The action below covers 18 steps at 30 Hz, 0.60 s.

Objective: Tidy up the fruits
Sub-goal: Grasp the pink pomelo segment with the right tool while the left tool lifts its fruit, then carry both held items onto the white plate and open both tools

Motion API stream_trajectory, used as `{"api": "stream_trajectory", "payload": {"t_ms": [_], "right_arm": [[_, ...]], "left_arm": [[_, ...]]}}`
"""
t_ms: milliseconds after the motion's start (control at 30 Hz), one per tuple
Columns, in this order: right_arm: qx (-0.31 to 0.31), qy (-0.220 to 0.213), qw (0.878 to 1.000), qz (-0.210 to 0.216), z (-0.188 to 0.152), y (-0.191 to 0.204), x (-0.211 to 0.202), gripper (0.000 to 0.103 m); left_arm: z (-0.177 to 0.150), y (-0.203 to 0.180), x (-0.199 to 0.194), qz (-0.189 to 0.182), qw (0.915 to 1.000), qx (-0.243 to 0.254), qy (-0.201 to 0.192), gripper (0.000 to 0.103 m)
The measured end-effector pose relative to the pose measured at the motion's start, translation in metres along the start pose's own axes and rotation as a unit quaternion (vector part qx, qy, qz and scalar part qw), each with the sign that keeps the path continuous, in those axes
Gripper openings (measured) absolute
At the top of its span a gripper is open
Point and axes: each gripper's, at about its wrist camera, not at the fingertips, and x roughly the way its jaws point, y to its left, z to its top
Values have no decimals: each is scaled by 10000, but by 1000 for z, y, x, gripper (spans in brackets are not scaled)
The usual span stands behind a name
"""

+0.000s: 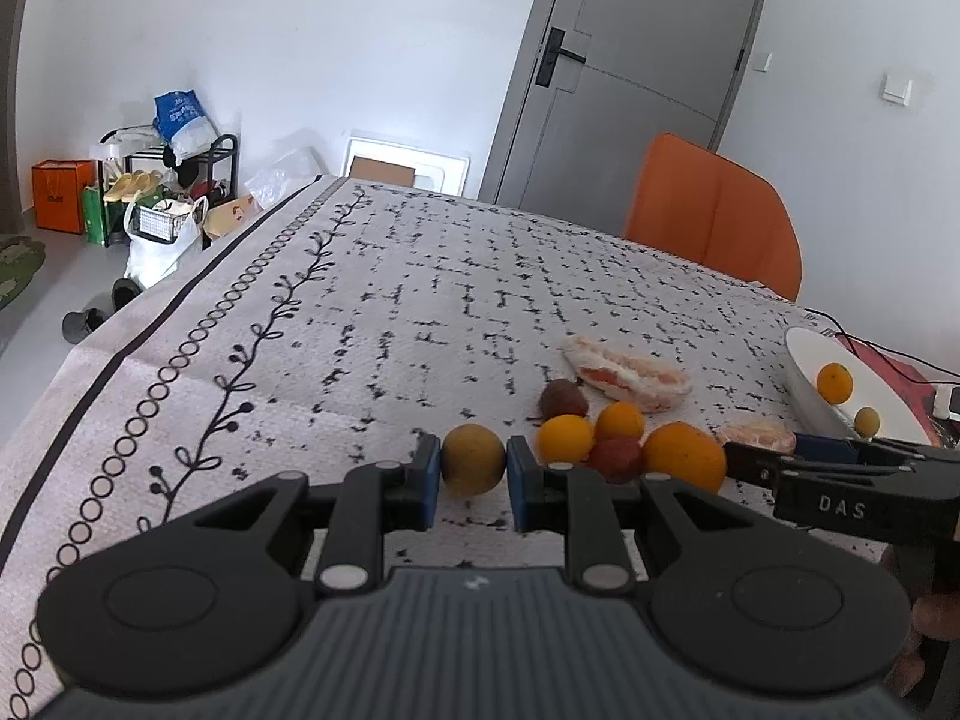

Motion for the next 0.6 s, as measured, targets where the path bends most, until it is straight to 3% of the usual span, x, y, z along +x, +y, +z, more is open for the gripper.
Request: {"api": "stream_trajectory", "payload": {"t_ms": [600], "right_arm": [[506,-772,9956,128,4,-39,-63,62]], "left_arm": [[13,-64,-8,-342,9976,576,-192,22]]}}
